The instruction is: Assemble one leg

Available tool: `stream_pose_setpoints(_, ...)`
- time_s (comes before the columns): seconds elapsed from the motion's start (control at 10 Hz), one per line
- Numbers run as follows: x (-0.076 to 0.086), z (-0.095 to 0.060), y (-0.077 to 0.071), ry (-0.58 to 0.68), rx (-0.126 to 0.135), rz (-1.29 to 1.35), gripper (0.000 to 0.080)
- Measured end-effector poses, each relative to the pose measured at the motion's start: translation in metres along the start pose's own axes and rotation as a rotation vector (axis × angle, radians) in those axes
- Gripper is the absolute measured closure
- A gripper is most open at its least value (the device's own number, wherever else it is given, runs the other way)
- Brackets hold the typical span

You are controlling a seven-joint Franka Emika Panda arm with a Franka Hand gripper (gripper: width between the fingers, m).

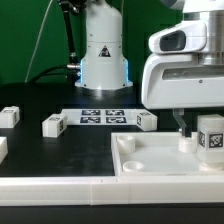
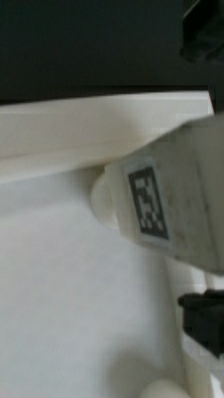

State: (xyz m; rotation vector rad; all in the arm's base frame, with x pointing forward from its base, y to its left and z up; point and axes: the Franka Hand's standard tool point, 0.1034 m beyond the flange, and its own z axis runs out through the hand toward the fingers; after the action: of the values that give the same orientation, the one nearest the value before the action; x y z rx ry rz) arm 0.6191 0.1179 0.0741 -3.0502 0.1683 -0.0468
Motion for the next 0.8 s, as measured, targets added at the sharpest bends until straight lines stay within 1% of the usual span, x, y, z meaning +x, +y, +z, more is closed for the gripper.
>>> stream_pose_setpoints(0.1, 0.0003, 0.0001, 0.0013, 0.0, 0.0, -0.038, 0.0151)
stream_pose_setpoints(0.2, 0.0006, 0.0001, 0.0038, -0.003, -0.001, -0.146, 0.0151)
stream_pose_setpoints(0.3, 0.0006, 0.0002, 0.0036, -0.003, -0.001, -0.168, 0.0151)
stream_pose_setpoints(0.4, 0.0005, 0.0002, 0.0035, -0.003, 0.0, -0.161, 0.0181)
stream_pose_setpoints(0.5, 0.0005, 0.0003, 0.0036, -0.003, 0.0, -0.161, 0.0181)
stream_pose_setpoints(0.6, 0.0005, 0.0003, 0.0036, -0.003, -0.001, -0.161, 0.0368)
stream_pose_setpoints(0.7, 0.0005, 0.0003, 0.0036, -0.003, -0.001, -0.161, 0.0368)
stream_pose_setpoints(0.8, 0.0005, 0.0003, 0.0035, -0.003, 0.0, -0.147, 0.051)
